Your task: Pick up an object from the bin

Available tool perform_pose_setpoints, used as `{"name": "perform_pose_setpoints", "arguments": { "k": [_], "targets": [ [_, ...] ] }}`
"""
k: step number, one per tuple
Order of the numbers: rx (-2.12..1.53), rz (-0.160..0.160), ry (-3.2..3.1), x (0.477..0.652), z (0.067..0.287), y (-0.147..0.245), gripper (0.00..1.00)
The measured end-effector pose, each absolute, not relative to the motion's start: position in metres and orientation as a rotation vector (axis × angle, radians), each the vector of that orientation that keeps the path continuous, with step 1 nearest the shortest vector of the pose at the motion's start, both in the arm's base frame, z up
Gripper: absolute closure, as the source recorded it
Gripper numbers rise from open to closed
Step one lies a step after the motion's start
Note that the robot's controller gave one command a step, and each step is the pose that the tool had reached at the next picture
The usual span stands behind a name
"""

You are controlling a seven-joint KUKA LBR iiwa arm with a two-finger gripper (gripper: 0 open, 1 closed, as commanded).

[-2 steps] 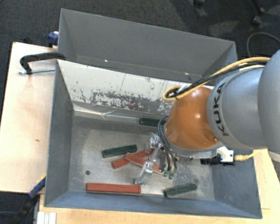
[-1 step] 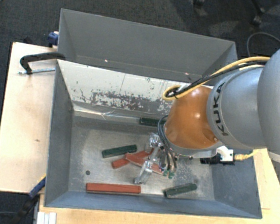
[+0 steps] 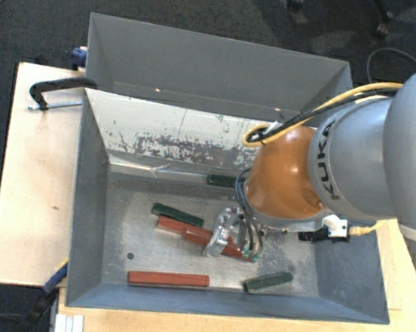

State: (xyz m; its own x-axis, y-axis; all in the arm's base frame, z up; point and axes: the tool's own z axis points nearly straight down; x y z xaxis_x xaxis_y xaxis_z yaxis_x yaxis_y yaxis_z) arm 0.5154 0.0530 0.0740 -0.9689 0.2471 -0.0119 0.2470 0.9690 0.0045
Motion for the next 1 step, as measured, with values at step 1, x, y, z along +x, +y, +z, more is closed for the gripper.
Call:
{"name": "perform_pose_setpoints", "arguments": {
  "k": [1],
  "targets": [
    [0.389,0.005,3.110,0.5173,0.0940,0.0540,1.00]
  ]
}}
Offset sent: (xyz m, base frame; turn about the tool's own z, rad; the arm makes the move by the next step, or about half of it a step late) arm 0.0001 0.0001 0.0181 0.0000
